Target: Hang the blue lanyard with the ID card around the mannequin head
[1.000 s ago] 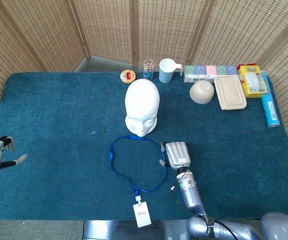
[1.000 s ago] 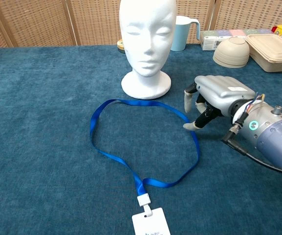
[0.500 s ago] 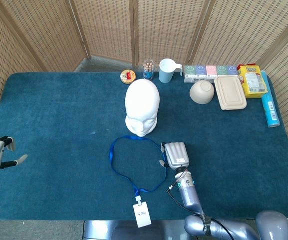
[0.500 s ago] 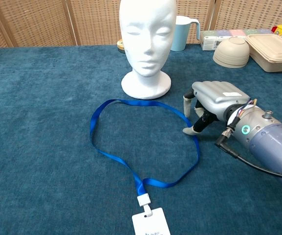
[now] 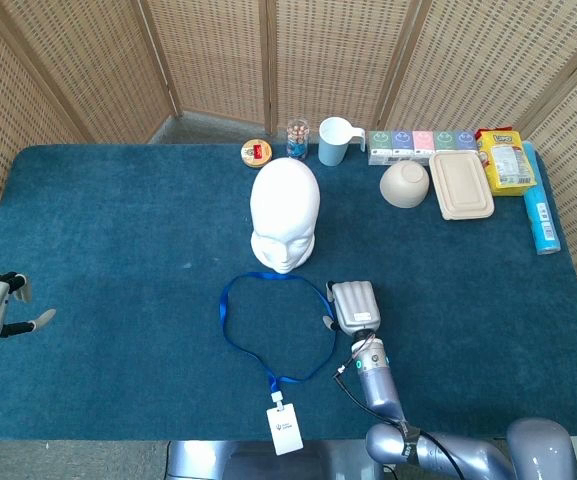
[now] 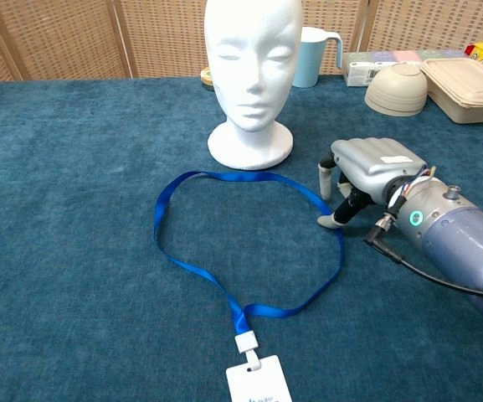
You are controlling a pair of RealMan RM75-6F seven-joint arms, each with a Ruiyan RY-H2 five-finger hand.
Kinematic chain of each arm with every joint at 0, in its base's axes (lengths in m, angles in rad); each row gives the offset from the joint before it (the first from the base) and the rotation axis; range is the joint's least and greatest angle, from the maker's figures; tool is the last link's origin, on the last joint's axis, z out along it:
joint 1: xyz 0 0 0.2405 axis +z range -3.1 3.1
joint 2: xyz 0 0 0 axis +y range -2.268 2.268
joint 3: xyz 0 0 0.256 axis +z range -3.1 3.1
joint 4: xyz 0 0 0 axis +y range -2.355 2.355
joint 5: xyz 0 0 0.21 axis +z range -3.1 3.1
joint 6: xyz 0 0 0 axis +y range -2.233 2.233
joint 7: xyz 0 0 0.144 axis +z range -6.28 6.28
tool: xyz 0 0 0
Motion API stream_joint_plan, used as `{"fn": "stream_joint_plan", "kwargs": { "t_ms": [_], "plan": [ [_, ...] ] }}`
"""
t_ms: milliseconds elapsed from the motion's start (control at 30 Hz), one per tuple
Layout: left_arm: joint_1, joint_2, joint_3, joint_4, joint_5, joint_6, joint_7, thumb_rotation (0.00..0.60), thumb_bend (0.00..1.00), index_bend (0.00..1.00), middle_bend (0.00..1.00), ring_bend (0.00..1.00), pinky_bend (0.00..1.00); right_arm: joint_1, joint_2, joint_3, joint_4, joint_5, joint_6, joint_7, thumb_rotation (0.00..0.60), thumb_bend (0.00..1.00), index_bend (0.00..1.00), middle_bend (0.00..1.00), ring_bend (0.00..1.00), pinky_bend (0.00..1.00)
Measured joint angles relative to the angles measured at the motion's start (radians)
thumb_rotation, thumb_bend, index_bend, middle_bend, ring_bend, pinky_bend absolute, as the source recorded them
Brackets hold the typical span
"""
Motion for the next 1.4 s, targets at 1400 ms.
{"fn": "stream_joint_plan", "kwargs": {
  "t_ms": [1400],
  "plan": [
    [-0.003, -0.015, 0.008, 0.024, -0.005, -0.010, -0.021, 0.390, 0.16, 0.60, 0.59, 0.58, 0.39, 0.071, 0.036, 0.018, -0.005, 0.124, -0.038, -0.101, 0.514, 0.40, 0.48, 0.84, 0.90, 0.78]
  ]
}}
